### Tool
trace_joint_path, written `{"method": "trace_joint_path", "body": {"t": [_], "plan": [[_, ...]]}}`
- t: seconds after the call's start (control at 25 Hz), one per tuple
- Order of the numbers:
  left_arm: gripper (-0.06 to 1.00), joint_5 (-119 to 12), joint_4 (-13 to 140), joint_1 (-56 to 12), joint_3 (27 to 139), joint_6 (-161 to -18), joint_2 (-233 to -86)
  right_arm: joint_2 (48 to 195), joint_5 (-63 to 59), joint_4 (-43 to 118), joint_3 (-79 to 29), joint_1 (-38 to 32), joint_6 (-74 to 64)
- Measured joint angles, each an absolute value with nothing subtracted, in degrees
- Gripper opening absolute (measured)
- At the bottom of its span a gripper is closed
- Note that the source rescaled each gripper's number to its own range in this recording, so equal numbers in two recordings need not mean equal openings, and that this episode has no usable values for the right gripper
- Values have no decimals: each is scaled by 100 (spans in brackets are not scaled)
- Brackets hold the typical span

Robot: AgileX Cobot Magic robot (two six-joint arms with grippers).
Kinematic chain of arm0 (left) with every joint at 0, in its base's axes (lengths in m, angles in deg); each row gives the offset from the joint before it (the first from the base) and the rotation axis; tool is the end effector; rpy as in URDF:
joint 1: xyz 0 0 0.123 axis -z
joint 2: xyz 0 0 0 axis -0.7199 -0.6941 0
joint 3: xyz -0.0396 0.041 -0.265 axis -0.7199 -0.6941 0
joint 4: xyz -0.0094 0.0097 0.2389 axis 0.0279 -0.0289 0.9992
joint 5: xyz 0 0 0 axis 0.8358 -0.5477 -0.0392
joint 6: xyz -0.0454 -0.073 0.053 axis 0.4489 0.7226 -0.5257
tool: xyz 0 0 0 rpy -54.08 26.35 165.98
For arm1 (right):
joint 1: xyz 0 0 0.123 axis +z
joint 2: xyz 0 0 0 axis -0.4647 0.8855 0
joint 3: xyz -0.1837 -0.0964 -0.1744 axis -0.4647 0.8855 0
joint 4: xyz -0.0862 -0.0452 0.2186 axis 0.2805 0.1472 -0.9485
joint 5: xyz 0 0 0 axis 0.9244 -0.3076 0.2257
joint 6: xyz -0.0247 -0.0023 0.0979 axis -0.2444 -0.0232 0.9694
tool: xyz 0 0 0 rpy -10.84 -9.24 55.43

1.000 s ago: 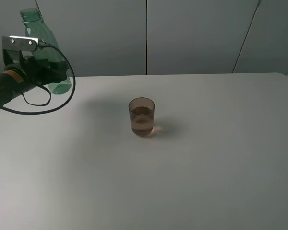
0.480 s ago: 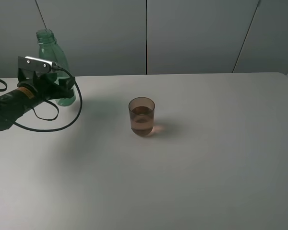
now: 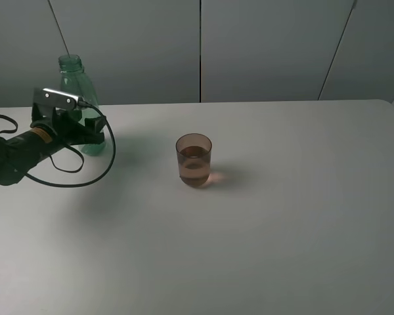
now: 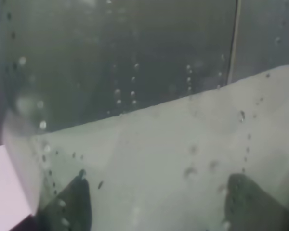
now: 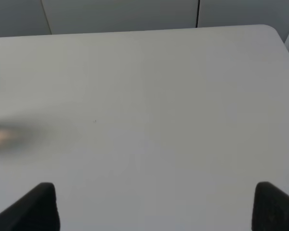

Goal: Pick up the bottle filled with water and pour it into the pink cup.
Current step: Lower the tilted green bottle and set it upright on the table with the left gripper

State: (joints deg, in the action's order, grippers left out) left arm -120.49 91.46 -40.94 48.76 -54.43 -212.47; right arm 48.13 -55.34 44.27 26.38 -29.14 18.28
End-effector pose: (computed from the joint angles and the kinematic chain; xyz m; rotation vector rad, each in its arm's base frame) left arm 0.3625 -0.0547 0.0665 0.3175 1.7856 -0.1995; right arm 0.0048 0.0018 0.2645 0.0354 2.0745 0.0149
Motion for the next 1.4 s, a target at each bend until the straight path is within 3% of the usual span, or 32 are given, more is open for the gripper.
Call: {"method": "trace_joint_path", "body": {"t": [0.48,0.56,0.72,0.8,1.4], "plan": [[1,-12049,9146,-4094,4876,-5457,-21247,4813,-5534,4427,2638,-2914,1828],[21,-12049,9146,-4094,4876,-5457,-21247,4813,-5534,4427,2638,-2914,1828],[87,-12023,9146,-4094,4876,-5457,-21247,4813,-5534,4427,2638,-2914,1828],[98,-11998,9146,-4094,4876,-5457,-21247,4813,-5534,4427,2638,-2914,1828],[100,-10812,9155,-4094,4601,-5479,-20631,4813,-5534,4427,2638,-2914,1828]]}}
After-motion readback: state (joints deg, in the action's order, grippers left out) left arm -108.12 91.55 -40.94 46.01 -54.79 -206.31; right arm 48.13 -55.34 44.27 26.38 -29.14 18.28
